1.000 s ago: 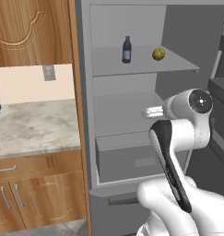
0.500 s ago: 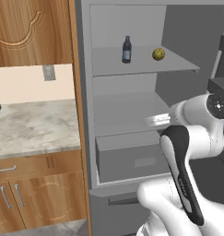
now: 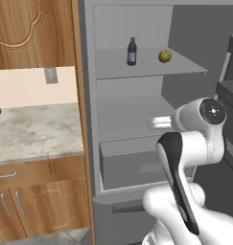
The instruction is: Move the pear and bottled drink from the second highest shelf to the top shelf to make space. Then, place the pitcher from the counter on the cleared second highest shelf.
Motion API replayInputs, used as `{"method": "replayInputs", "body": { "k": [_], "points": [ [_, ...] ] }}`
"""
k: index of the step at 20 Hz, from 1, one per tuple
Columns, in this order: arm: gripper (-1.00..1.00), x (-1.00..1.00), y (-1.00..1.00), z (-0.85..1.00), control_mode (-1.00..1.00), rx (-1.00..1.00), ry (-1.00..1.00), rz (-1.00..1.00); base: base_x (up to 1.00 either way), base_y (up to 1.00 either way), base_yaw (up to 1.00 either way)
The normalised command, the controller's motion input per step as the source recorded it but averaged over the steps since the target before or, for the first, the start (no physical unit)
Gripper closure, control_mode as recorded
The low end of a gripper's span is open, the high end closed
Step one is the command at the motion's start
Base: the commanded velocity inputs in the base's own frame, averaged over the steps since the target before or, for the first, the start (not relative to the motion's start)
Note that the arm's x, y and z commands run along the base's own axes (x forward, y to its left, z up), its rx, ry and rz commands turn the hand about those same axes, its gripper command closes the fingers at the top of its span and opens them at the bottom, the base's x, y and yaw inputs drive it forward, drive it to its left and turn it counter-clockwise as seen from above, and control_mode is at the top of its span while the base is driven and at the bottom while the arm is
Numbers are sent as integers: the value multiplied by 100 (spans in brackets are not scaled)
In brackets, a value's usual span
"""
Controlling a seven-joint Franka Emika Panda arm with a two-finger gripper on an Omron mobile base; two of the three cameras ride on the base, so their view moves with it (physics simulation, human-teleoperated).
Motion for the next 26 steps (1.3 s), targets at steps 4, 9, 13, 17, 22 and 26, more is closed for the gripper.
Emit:
{"method": "replayInputs", "body": {
  "k": [4,9,13,17,22,26],
  "points": [
    [-100,0,0,0,100,0,0,0,0,0,0],
    [-100,0,0,0,100,0,0,0,-41,0,4],
    [-100,0,0,0,100,0,0,0,-81,12,17],
    [-100,0,0,0,100,0,0,0,-46,75,27],
    [-100,0,0,0,100,0,0,0,-1,100,28],
    [-100,0,0,0,100,0,0,0,10,98,32]
  ]
}}
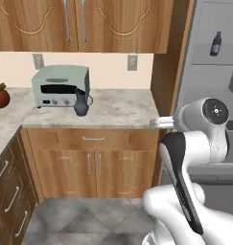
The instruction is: Move the pear and bottled drink from the second highest shelf to the top shelf to make space. Then, place the pitcher from the counter on the cleared second highest shelf.
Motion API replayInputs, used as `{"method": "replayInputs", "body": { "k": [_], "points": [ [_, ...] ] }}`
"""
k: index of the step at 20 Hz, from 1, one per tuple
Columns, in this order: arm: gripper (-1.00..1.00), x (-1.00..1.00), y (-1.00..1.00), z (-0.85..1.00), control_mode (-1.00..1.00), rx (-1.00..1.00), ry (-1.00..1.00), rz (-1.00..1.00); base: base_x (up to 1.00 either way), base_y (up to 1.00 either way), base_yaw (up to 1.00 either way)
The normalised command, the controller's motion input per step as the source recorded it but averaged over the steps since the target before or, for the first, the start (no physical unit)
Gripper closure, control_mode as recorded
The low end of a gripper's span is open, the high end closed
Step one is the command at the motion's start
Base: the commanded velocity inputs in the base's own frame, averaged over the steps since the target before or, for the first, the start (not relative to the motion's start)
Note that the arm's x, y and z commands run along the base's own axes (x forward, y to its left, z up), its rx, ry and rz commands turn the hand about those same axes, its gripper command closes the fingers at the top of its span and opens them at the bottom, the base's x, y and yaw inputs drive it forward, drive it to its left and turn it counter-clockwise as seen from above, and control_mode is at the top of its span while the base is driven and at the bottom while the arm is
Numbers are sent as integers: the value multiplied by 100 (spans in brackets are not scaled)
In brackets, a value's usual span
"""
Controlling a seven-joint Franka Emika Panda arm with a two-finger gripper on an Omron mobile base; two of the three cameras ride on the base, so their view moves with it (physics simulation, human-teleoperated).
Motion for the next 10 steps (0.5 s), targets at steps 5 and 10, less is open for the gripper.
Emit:
{"method": "replayInputs", "body": {
  "k": [5,10],
  "points": [
    [-100,0,0,0,100,0,0,0,60,67,23],
    [-100,0,0,0,100,0,0,0,86,17,10]
  ]
}}
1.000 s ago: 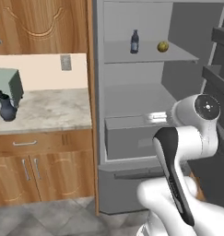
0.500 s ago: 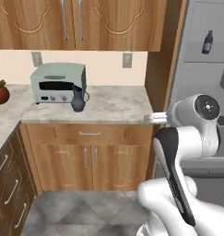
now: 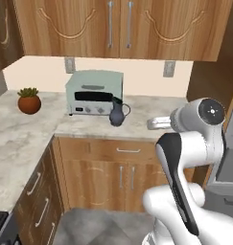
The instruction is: Move the pear and bottled drink from the second highest shelf to the top shelf to make space. Then, place the pitcher from the counter on the cleared second highest shelf.
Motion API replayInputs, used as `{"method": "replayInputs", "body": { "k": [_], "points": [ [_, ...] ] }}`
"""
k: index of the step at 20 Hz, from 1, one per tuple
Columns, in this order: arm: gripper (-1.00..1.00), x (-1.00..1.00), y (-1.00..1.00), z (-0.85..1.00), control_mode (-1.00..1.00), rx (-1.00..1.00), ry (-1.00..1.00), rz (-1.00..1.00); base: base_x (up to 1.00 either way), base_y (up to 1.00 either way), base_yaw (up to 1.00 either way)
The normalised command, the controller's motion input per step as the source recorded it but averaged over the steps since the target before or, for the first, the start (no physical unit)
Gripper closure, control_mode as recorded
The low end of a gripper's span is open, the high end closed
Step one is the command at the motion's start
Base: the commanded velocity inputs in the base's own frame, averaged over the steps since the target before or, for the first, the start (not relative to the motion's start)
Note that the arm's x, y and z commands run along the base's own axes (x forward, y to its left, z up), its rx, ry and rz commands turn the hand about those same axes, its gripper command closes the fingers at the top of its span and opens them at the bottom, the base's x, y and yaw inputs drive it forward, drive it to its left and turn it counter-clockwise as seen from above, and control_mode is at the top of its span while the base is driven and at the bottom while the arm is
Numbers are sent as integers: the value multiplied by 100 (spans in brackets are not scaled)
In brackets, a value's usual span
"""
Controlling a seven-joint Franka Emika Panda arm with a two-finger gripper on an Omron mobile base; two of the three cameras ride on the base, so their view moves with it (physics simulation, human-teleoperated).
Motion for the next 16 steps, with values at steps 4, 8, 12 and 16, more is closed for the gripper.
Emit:
{"method": "replayInputs", "body": {
  "k": [4,8,12,16],
  "points": [
    [-100,0,0,0,100,0,0,0,87,0,3],
    [-100,0,0,0,100,0,0,0,74,20,4],
    [-100,0,0,0,100,0,0,0,56,57,7],
    [-100,0,0,0,100,0,0,0,48,67,8]
  ]
}}
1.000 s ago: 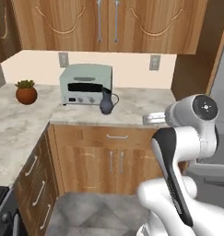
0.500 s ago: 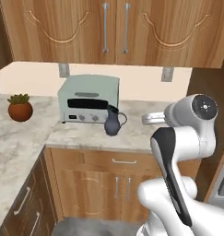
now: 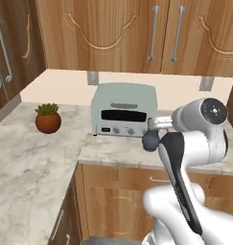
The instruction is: Move the pear and bottled drink from the second highest shelf to the top shelf to make space. Then, place the pitcher from the counter on the cleared second highest shelf.
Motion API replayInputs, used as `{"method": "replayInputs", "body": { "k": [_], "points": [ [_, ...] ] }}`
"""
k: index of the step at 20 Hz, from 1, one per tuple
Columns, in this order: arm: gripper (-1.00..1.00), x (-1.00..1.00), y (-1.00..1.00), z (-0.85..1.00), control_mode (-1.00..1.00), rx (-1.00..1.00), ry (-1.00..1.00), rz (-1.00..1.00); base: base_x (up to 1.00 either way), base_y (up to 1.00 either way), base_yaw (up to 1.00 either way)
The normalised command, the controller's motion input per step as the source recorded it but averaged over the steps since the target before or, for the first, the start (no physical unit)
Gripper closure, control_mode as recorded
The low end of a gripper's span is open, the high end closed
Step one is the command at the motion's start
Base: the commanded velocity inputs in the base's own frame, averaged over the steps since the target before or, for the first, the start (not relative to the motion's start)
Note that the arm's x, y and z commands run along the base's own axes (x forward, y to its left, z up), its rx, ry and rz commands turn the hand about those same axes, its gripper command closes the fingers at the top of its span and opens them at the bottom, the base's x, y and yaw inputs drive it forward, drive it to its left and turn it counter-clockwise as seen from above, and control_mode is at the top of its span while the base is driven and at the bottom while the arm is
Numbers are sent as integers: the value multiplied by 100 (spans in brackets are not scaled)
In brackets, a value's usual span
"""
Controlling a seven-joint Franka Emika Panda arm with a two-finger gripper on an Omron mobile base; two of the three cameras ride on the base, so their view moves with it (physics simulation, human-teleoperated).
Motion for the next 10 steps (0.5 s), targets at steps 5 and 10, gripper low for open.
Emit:
{"method": "replayInputs", "body": {
  "k": [5,10],
  "points": [
    [-100,0,0,0,100,0,0,0,46,47,7],
    [-100,0,0,0,-100,0,0,0,16,10,2]
  ]
}}
